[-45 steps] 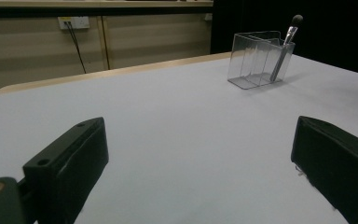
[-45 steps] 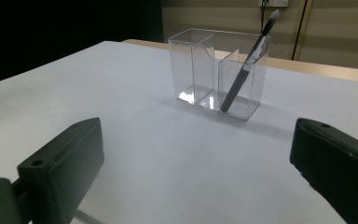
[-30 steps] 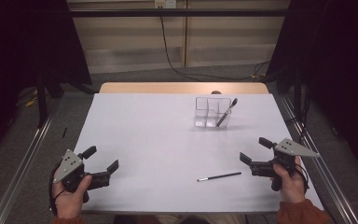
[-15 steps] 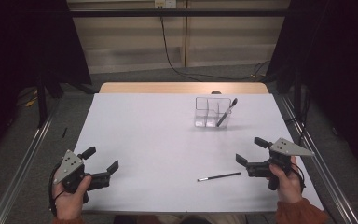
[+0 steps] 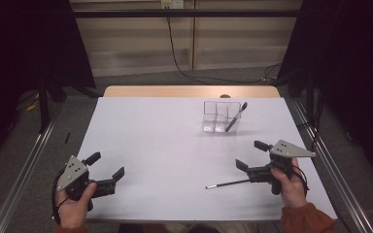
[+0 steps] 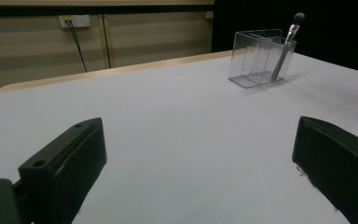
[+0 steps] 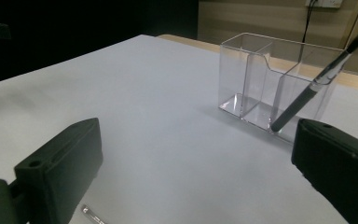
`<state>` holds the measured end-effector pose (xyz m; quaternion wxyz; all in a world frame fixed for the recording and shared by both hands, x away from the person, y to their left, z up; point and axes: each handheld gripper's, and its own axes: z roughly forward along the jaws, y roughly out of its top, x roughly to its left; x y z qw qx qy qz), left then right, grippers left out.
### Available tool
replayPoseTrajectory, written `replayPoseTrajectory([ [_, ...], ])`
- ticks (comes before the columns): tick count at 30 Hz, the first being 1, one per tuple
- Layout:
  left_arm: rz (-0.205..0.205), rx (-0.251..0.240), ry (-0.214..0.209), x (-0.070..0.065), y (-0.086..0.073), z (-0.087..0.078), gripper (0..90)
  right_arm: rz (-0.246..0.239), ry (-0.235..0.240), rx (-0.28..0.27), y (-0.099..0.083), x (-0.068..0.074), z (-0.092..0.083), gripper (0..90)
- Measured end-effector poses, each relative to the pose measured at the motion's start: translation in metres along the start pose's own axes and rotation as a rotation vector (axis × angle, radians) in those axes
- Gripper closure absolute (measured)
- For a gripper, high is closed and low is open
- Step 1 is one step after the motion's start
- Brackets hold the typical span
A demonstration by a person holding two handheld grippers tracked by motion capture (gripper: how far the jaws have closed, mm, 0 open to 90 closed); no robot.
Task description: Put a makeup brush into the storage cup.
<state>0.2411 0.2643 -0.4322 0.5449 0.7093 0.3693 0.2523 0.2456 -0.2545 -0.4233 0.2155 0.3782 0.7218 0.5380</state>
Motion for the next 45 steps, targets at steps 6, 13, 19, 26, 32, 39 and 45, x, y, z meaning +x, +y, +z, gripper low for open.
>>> replayPoseTrajectory([
  [6,-0.009,-0.006,0.002,-0.001,0.0,-0.001,2.8,-0.008,0.026,-0.002,0.01,0.0,0.013,0.9],
  [13,-0.001,-0.007,0.0,-0.001,0.0,-0.001,2.8,-0.022,0.056,-0.008,0.02,0.004,0.031,0.5],
  [19,0.002,-0.001,0.003,-0.001,0.0,-0.002,2.7,-0.028,0.085,-0.003,0.022,0.008,0.041,0.0],
  [26,0.004,0.002,0.001,-0.001,0.0,-0.001,2.7,-0.048,0.104,0.025,0.022,0.008,0.043,0.0],
  [32,0.001,0.003,0.007,-0.001,0.0,0.0,2.7,-0.042,0.117,0.032,0.025,0.005,0.044,0.0],
  [39,0.0,0.002,0.006,-0.001,0.0,0.0,2.7,-0.069,0.152,0.088,0.028,0.005,0.052,0.0],
  [45,0.002,0.002,0.002,-0.001,0.0,0.0,2.7,-0.085,0.188,0.14,0.026,0.006,0.057,0.2],
])
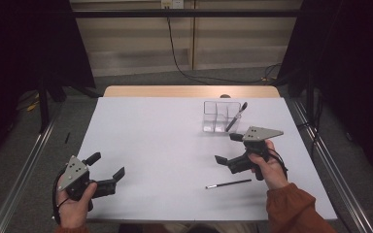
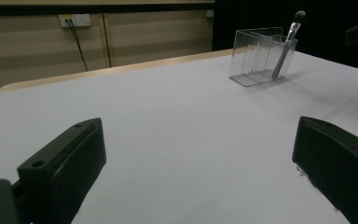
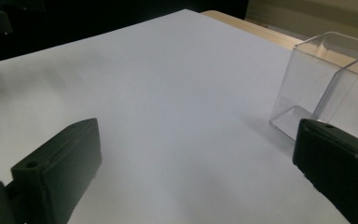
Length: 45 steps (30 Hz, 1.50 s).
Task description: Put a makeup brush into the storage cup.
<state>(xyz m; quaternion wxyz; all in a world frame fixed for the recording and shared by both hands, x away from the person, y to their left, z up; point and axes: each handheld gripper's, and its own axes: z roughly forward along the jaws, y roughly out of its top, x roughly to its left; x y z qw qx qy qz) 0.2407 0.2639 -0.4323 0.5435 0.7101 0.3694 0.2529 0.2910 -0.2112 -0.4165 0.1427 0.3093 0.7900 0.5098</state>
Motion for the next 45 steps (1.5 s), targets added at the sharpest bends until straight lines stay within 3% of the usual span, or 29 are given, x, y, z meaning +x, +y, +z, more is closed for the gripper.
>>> replayPoseTrajectory([
  [5,0.003,0.001,-0.007,-0.001,0.0,0.001,2.7,0.004,0.025,0.034,0.0,-0.001,-0.001,0.3],
  [14,0.007,0.002,-0.006,0.0,0.0,0.001,2.7,0.008,0.07,0.143,-0.002,-0.004,0.003,0.8],
  [23,0.006,0.001,-0.005,0.0,0.0,0.001,2.7,-0.025,0.094,0.184,-0.002,-0.002,0.007,1.7],
  [28,0.01,0.001,-0.006,0.0,0.0,0.001,3.0,-0.013,0.108,0.207,-0.002,0.0,0.01,3.4],
  [37,0.01,0.003,-0.006,0.0,0.0,0.001,3.0,0.008,0.198,0.307,-0.001,-0.004,0.015,2.2],
  [45,0.01,0.003,-0.007,0.001,0.0,0.001,2.9,-0.043,0.214,0.434,0.002,-0.001,0.022,2.4],
])
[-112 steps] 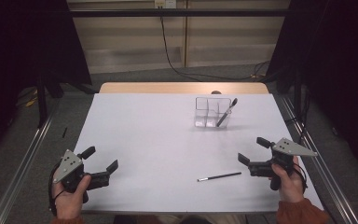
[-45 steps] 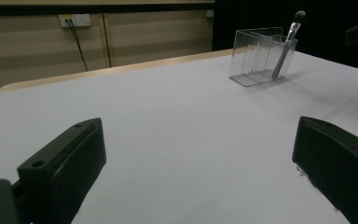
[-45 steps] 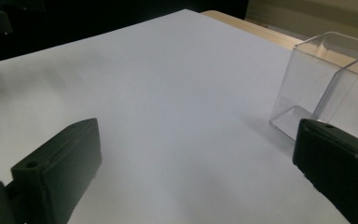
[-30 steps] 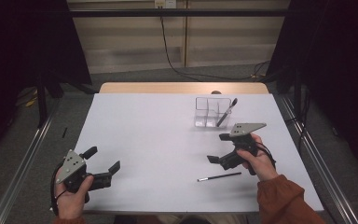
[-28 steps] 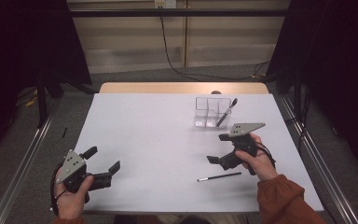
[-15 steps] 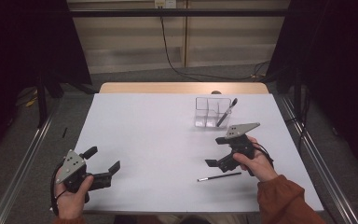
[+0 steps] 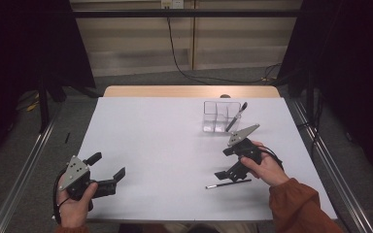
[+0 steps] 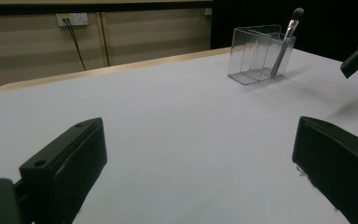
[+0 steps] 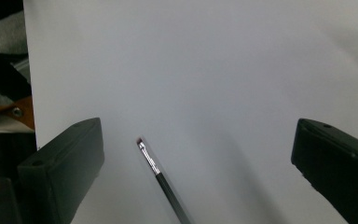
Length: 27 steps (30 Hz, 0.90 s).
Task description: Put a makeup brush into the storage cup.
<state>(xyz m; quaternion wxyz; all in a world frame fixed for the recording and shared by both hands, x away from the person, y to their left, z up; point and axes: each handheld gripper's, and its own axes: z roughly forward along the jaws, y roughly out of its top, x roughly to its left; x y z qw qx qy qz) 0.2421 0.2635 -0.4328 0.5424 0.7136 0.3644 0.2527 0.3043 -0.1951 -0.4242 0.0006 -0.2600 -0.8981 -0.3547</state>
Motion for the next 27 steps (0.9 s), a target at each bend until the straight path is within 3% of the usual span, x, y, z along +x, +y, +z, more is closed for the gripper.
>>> replayPoseTrajectory([
  [6,-0.002,0.002,-0.001,0.0,0.0,0.0,2.9,-0.069,0.007,0.055,0.003,0.003,0.003,2.5],
  [9,-0.001,0.002,0.0,0.0,0.0,0.0,2.9,-0.104,-0.014,0.084,0.005,0.004,0.005,2.7],
  [17,-0.002,0.003,-0.003,-0.001,0.0,0.001,2.9,-0.166,0.009,0.142,0.008,0.007,0.008,4.7],
  [27,0.004,0.006,-0.005,0.0,0.0,0.001,2.9,-0.187,0.019,0.197,0.009,0.01,0.016,5.4],
])
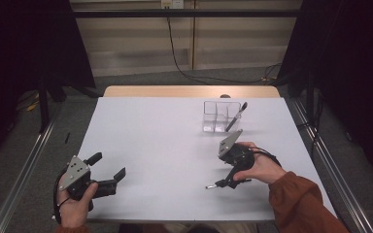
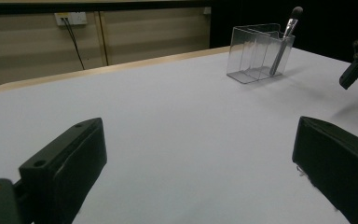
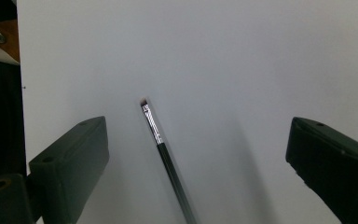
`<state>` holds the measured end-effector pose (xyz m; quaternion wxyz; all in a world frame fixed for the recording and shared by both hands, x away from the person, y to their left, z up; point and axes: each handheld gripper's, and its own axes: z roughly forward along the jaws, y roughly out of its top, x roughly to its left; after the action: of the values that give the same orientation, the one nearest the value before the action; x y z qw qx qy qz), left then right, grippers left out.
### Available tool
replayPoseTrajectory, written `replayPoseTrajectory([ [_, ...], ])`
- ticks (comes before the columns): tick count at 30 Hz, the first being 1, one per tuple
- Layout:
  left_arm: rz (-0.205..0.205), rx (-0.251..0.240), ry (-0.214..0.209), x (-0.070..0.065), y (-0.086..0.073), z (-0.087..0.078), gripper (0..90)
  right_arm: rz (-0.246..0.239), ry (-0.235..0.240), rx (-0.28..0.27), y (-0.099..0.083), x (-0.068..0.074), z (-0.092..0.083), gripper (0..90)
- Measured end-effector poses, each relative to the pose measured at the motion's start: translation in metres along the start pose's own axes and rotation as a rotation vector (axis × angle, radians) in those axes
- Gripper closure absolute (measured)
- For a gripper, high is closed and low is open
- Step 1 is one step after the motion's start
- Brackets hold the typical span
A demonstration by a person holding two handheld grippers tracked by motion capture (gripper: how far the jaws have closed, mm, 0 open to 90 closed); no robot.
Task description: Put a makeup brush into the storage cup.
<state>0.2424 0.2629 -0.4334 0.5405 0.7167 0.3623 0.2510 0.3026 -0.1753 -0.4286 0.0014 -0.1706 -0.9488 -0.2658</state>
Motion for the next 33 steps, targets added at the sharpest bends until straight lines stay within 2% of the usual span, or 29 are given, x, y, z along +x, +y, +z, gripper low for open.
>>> replayPoseTrajectory([
  [11,-0.002,0.001,0.0,-0.001,0.0,0.001,2.9,-0.013,-0.002,0.054,0.0,0.0,0.005,6.7],
  [21,-0.002,0.002,-0.002,-0.001,0.0,0.001,2.9,-0.059,0.002,0.118,0.001,0.001,0.01,11.4],
  [26,-0.003,0.003,-0.003,-0.001,0.0,0.001,2.9,-0.06,0.002,0.155,0.001,0.002,0.012,13.3],
  [33,-0.003,0.003,-0.004,-0.001,-0.001,0.001,2.9,-0.092,0.008,0.19,0.0,0.003,0.017,17.3],
])
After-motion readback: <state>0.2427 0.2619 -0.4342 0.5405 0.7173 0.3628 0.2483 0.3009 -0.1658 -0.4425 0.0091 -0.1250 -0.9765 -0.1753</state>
